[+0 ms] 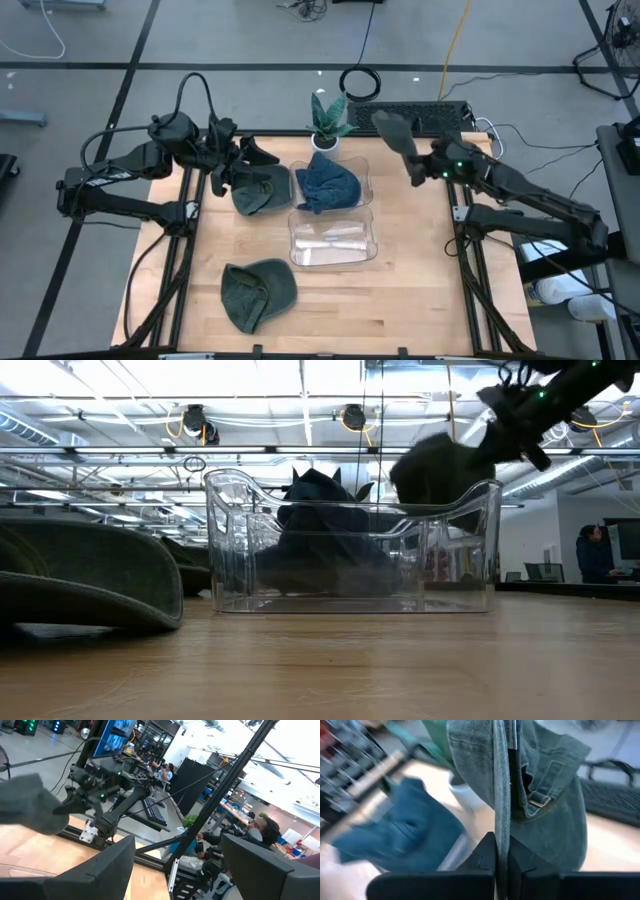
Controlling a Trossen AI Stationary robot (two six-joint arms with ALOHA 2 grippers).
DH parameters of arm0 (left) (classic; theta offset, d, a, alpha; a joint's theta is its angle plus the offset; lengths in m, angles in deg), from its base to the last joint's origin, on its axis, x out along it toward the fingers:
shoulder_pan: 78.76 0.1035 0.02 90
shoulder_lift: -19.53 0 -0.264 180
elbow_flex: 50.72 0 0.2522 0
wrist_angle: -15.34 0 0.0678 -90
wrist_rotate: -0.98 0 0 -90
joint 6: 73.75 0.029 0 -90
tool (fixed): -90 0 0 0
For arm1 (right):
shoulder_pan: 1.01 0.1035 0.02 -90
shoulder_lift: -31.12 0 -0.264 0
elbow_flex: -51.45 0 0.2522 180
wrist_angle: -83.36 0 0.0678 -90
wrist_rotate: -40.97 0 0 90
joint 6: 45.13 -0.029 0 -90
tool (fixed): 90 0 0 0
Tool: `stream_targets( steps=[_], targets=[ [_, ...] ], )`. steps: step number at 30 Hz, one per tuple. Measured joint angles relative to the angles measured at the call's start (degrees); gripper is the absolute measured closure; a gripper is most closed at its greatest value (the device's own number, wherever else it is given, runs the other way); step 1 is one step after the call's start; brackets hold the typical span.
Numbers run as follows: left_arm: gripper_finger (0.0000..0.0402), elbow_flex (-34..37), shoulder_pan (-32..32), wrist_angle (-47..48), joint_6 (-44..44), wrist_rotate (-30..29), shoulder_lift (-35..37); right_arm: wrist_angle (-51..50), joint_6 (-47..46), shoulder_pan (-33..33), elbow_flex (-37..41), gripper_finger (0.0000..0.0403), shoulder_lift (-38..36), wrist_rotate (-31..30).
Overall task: Pick & Place hat
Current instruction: Put the top right black cap into the bottom transparent bin
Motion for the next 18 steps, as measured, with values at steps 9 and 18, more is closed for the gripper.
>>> stream_targets(
  steps=[9, 18],
  targets=[
    [0.0096, 0.0, 0.0, 0.0, -0.1, 0.0, 0.0, 13.8, -3.1, 0.0, 0.0, 0.0403, -3.5, 2.4],
    [0.0096, 0.0, 0.0, 0.0, -1.2, -0.4, 0.0, 30.3, -6.7, 0.0, 0.0, 0.0403, -3.8, 7.5]
  ],
)
